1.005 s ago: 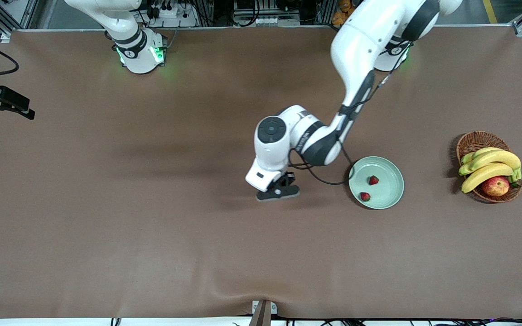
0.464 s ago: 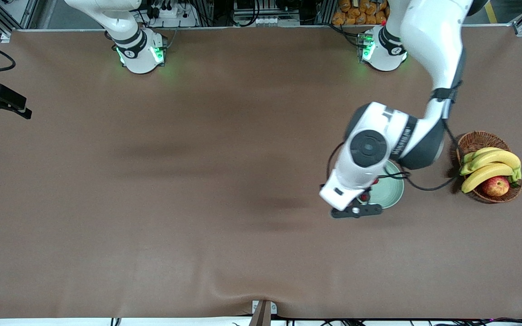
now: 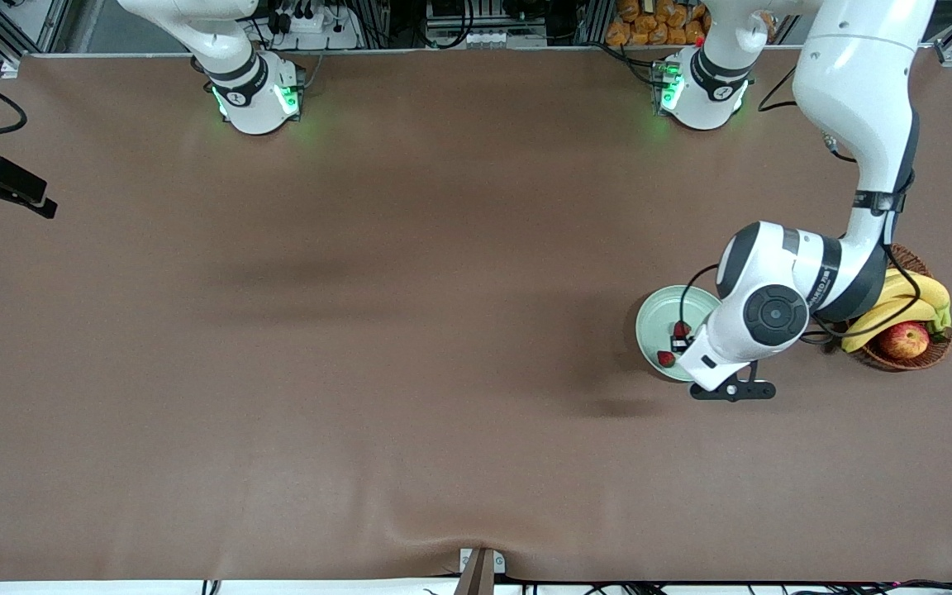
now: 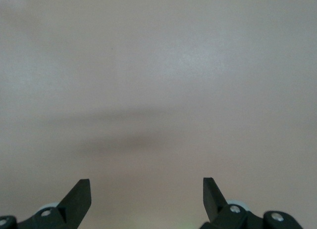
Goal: Collect all strawberries into plate
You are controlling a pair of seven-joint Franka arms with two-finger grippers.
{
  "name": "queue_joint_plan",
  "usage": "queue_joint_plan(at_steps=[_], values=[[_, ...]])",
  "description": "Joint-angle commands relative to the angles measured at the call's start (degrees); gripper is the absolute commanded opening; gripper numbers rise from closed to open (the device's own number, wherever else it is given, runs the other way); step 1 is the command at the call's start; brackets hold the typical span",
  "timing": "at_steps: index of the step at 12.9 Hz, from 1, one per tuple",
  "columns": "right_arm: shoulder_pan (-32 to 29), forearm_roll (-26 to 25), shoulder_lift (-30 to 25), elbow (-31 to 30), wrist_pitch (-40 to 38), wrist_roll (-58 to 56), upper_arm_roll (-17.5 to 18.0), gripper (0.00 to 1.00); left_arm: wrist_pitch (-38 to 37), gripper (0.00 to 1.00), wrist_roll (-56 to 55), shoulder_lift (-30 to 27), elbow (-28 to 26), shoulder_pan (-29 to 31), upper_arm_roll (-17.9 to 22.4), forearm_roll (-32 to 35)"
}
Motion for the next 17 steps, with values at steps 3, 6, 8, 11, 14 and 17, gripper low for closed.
queue_joint_plan(at_steps=[3,6,8,11,14,17], values=[[-0.58,0.07,0.03,1.9,-1.86,1.39,0.46,1.0,6.78,0.52,0.91,-0.47,-5.24,3.77,-0.98,2.21],[-0.58,0.07,0.03,2.17,-2.48,1.39,0.46,1.0,6.34,1.0,0.91,-2.22,-5.15,3.33,-1.07,1.69],[-0.58,0.07,0.03,2.17,-2.48,1.48,0.46,1.0,4.94,1.0,0.38,-4.06,-4.98,3.42,-2.99,1.51],[-0.58,0.07,0.03,2.17,-2.39,1.48,0.46,1.0,-2.34,1.0,0.91,-7.58,-1.12,3.59,-5.63,1.51],[-0.58,0.07,0.11,2.17,-2.39,1.48,0.46,1.0,-11.56,1.0,0.91,-13.02,3.63,3.68,-6.87,1.42],[-0.58,0.07,0.11,2.17,-2.39,1.48,0.46,1.0,-17.89,1.0,1.0,-21.27,4.07,5.08,-6.43,-2.25]])
